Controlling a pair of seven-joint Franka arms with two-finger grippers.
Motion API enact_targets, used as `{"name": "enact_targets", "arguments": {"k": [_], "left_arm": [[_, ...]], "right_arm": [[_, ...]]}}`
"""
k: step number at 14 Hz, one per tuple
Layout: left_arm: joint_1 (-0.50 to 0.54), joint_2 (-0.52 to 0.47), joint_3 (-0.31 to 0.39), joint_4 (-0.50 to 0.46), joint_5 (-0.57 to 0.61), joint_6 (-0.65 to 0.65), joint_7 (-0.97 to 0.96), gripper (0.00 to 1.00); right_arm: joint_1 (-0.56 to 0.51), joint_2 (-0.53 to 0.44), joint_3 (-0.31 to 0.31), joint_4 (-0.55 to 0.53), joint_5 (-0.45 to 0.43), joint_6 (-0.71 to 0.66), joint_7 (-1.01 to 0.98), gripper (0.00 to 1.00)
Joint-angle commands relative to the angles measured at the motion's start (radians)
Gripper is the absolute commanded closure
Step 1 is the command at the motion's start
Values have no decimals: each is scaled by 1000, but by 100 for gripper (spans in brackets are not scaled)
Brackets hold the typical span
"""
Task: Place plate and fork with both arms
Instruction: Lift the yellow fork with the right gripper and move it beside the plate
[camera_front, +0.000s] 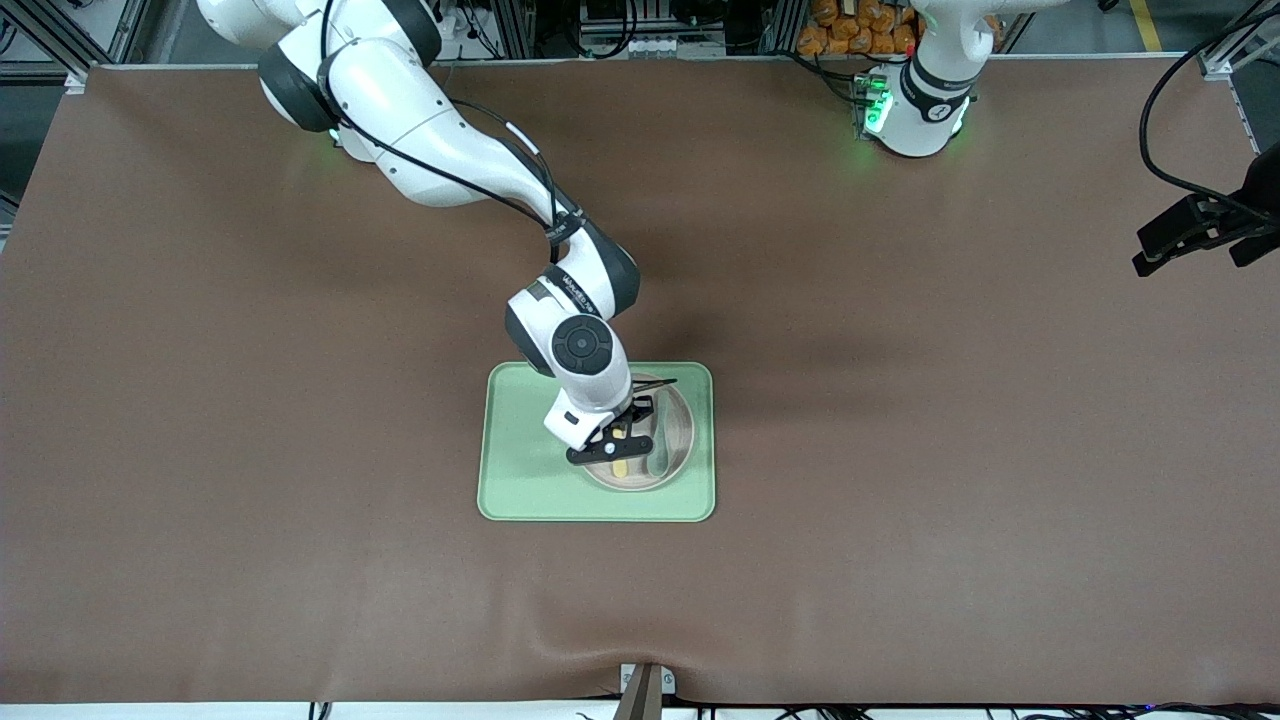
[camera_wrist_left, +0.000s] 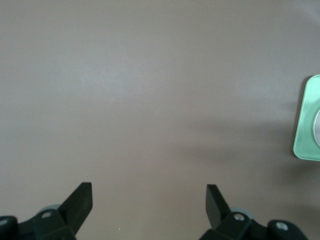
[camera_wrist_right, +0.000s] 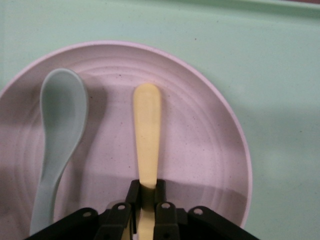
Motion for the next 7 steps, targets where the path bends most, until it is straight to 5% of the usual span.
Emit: {"name": "enact_targets", "arguments": {"k": [1,7], "left_arm": [[-9,-21,10,-8,6,-10,13,0],[-10,-21,10,-8,6,-10,14,0]], "right_arm": [[-2,15,0,51,-19,-41,21,91],[-42,-26,13,80,12,-150,21,94]]}}
